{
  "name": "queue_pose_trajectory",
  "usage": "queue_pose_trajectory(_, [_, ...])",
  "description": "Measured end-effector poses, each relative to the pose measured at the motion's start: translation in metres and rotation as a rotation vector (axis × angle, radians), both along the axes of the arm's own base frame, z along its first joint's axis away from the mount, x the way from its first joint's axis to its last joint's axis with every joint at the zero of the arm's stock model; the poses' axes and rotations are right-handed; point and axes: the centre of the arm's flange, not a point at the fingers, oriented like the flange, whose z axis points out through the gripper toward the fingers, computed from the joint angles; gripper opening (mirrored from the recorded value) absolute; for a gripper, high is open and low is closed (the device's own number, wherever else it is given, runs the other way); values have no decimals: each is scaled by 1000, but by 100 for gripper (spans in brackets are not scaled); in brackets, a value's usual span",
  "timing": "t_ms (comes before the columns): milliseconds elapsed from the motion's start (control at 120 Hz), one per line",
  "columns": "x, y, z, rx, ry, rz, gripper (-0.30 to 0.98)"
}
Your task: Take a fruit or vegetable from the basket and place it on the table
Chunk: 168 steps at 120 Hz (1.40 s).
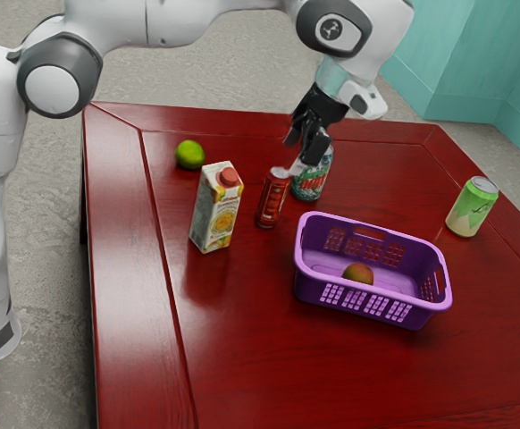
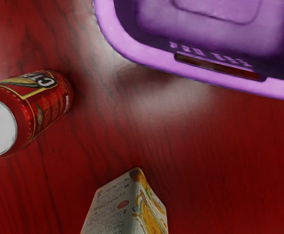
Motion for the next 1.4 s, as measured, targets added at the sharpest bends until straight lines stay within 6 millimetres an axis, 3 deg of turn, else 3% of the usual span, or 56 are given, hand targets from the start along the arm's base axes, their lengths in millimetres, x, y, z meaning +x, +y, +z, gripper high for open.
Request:
queue_pose_trajectory(108, [14, 3, 6, -10, -110, -7, 69])
queue_pose_trajectory(158, [12, -6, 16, -10, -153, -25, 69])
queue_pose_trajectory(283, [-32, -98, 55, -1, -239, -196, 69])
queue_pose_trajectory(383, [-62, -183, 57, 77, -273, -376, 69])
queue_pose_trajectory(467, [-73, -222, 51, 146, -291, -482, 69])
queue_pose_trajectory(558, [-80, -240, 57, 215, -326, -566, 69])
queue_pose_trajectory(742, [-67, -239, 45, 274, -301, -673, 69])
queue_pose_trajectory(867, [-40, -188, 46, 310, -253, -713, 69])
queue_pose_trajectory(942, [-31, -168, 45, 319, -218, -783, 69])
queue_pose_trajectory(1083, [-7, -150, 24, 295, -136, -962, 69])
queue_pose_trajectory(1208, [21, -124, -13, 214, -41, -1077, 69])
queue_pose_trajectory(1283, [37, -130, -38, 156, -1, -1171, 69])
queue_pose_trajectory(1400, [35, -170, -46, 72, -2, -1360, 69])
